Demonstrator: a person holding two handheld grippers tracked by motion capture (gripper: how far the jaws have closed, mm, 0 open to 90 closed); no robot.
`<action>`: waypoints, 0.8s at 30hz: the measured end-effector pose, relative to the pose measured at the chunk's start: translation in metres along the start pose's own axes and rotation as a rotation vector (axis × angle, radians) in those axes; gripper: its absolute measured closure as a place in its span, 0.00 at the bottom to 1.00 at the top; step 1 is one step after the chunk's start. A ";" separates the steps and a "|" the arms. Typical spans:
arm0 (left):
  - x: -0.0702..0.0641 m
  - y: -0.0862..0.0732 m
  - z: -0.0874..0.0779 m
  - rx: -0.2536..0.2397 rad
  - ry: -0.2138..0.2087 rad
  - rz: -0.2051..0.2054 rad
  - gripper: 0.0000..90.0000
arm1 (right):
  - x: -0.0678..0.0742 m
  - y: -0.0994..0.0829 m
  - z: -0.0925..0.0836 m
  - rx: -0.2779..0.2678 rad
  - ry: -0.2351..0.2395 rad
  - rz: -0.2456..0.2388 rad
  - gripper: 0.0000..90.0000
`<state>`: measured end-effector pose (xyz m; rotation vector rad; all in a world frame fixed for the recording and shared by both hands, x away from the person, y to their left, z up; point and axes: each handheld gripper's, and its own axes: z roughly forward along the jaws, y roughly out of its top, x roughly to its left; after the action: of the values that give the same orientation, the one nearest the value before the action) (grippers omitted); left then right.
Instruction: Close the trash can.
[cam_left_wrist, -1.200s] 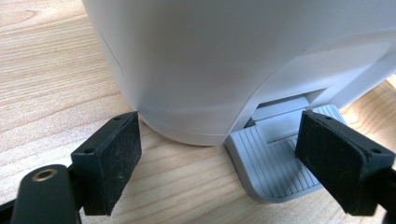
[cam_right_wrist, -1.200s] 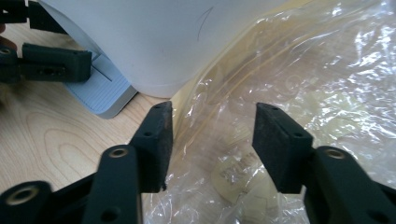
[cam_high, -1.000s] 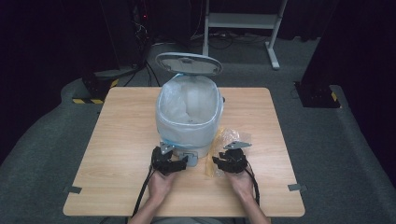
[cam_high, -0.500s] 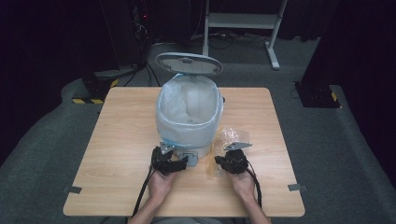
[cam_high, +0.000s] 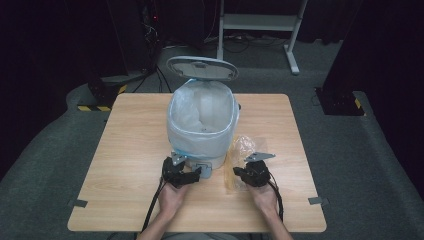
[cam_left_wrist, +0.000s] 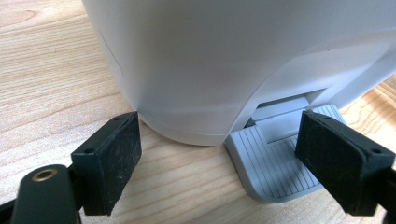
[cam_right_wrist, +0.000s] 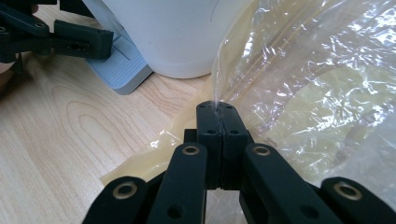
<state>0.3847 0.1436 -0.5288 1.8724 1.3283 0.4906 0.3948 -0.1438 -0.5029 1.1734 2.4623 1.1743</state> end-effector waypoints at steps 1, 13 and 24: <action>0.000 0.000 0.000 0.000 0.000 0.000 0.16 | -0.001 0.000 -0.001 -0.006 0.000 -0.003 0.99; 0.000 0.000 0.000 0.000 0.000 0.001 0.16 | -0.005 0.000 -0.020 -0.045 0.012 0.008 1.00; 0.000 0.000 0.000 0.001 0.000 0.002 0.16 | -0.007 0.002 -0.034 -0.063 0.018 0.007 1.00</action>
<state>0.3849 0.1436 -0.5287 1.8744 1.3270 0.4907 0.3852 -0.1681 -0.4799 1.1601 2.4176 1.2602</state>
